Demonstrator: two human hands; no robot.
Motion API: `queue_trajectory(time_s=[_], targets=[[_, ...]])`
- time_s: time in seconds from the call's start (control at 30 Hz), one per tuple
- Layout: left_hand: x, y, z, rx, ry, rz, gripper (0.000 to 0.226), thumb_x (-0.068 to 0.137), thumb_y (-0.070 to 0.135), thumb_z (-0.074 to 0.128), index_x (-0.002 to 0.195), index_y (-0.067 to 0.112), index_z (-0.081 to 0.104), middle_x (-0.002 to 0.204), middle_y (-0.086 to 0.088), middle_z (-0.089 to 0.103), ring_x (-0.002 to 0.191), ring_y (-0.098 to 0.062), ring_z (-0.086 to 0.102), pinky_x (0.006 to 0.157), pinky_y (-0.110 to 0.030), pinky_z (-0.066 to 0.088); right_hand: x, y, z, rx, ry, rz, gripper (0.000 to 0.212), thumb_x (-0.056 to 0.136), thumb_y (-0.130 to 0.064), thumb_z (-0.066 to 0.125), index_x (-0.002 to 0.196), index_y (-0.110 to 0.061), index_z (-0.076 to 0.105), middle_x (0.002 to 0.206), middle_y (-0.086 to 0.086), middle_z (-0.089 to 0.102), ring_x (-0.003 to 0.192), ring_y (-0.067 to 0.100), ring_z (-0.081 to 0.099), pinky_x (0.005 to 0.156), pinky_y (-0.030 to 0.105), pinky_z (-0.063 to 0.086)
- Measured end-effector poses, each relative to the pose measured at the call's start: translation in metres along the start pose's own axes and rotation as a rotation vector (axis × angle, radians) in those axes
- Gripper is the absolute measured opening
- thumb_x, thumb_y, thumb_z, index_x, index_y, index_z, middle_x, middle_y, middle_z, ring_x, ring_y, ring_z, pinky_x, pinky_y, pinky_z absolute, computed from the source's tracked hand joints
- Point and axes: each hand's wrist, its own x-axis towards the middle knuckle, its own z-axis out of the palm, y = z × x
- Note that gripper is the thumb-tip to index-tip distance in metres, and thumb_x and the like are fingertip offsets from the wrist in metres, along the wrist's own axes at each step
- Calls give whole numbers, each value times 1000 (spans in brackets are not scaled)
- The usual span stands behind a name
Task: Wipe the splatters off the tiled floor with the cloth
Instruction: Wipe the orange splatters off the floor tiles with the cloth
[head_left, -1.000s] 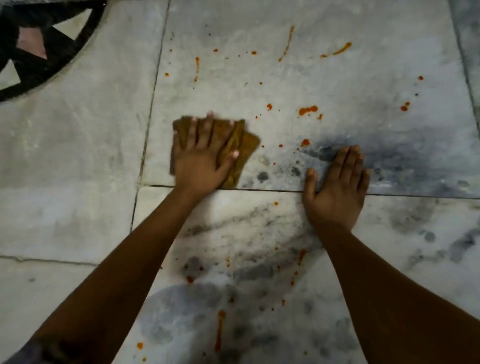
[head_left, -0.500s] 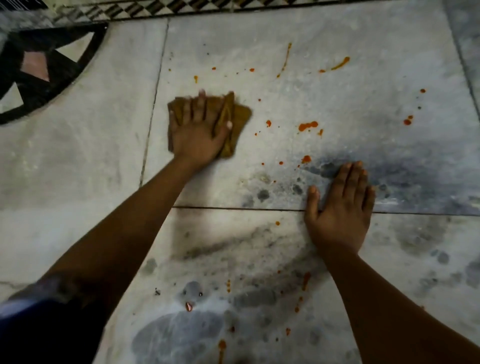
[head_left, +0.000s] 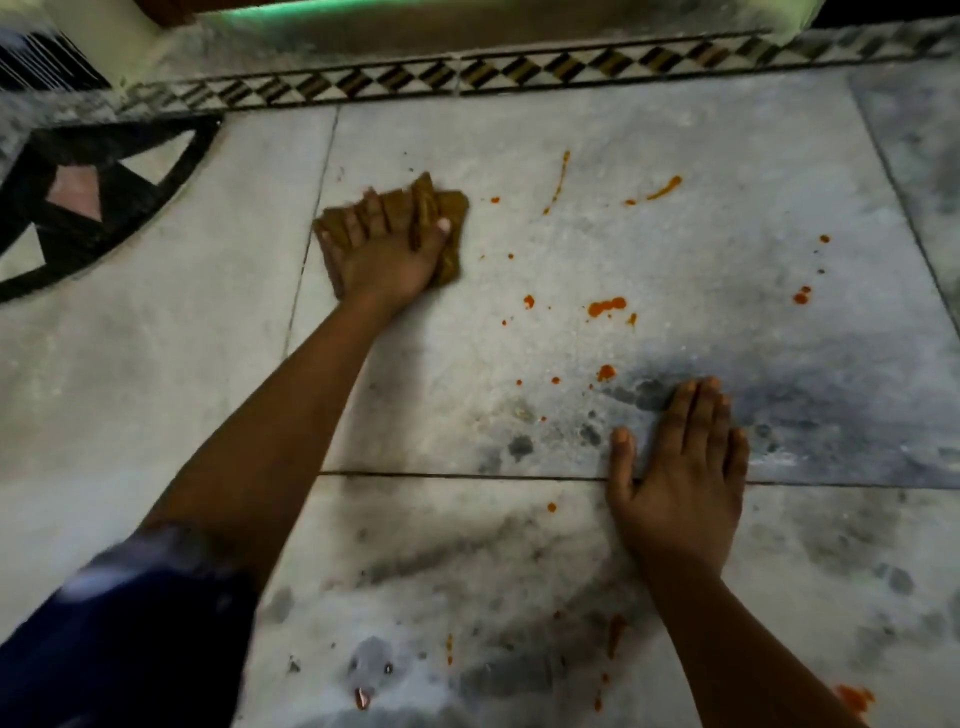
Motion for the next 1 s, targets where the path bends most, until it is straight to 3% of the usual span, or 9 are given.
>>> queue_trajectory(time_s=[0.1, 0.2, 0.3, 0.4, 0.47, 0.63, 0.73, 0.83, 1.0], targets=[[-57, -35, 4, -4, -129, 138, 71, 88, 70, 23, 147, 41, -3, 158, -5, -15, 144, -29, -14, 111, -55, -7, -1, -1, -1, -10, -6, 6, 75, 90, -49, 27, 146, 0, 24, 153, 20, 23, 141, 32, 23, 114, 40, 9], [-69, -63, -3, 265, 27, 372, 74, 77, 70, 15, 146, 42, 19, 159, -7, 6, 142, -36, 10, 104, -58, 13, 0, -2, -2, -16, -8, 14, 74, 90, -49, 27, 146, 0, 24, 153, 20, 24, 141, 32, 24, 114, 40, 9], [-21, -55, -7, 268, 162, 340, 72, 80, 65, 24, 139, 28, 40, 154, -14, 22, 140, -39, 16, 106, -58, 10, 0, -3, -3, -9, 4, 20, 74, 89, -48, 28, 145, 0, 27, 152, 20, 26, 140, 31, 26, 114, 40, 10], [32, -34, -3, 70, 124, 170, 75, 86, 63, 28, 148, 22, 20, 159, -9, 6, 145, -31, 1, 112, -59, -5, 0, -4, -1, -16, 25, 20, 73, 89, -47, 29, 144, 0, 29, 151, 20, 28, 140, 31, 28, 113, 39, 11], [41, -23, 4, 31, 101, 141, 65, 94, 58, 27, 150, 29, 8, 159, -5, 1, 145, -30, -2, 112, -60, -7, 0, -2, -1, -17, 22, 16, 73, 88, -47, 30, 145, 0, 29, 151, 20, 28, 139, 31, 28, 113, 39, 11], [-26, -52, 8, 115, 26, 402, 65, 83, 65, 10, 145, 45, 7, 159, 2, 1, 146, -27, -3, 112, -54, -6, -1, -2, -2, -23, 15, 20, 73, 89, -48, 28, 145, 0, 28, 152, 19, 27, 140, 30, 27, 114, 40, 12], [-28, -79, 1, 99, 74, 235, 62, 86, 63, 18, 146, 44, 15, 159, -2, 2, 145, -30, -2, 112, -54, -6, -1, -3, -3, -14, 7, 23, 74, 89, -48, 28, 145, 0, 28, 152, 19, 27, 140, 30, 27, 114, 39, 11], [24, -58, -13, 36, 60, 57, 56, 96, 57, 23, 148, 41, 12, 159, -5, -5, 145, -32, -6, 113, -57, -8, 0, -3, -4, -21, 4, 15, 73, 89, -48, 27, 145, 0, 27, 152, 19, 27, 140, 31, 26, 114, 39, 10], [70, 0, -20, 14, -45, 110, 59, 96, 59, 17, 149, 39, 4, 159, -5, -9, 145, -28, -10, 112, -55, -9, -1, -3, -4, -39, -14, 9, 74, 90, -49, 25, 146, -1, 26, 153, 19, 24, 141, 30, 24, 115, 40, 10]])
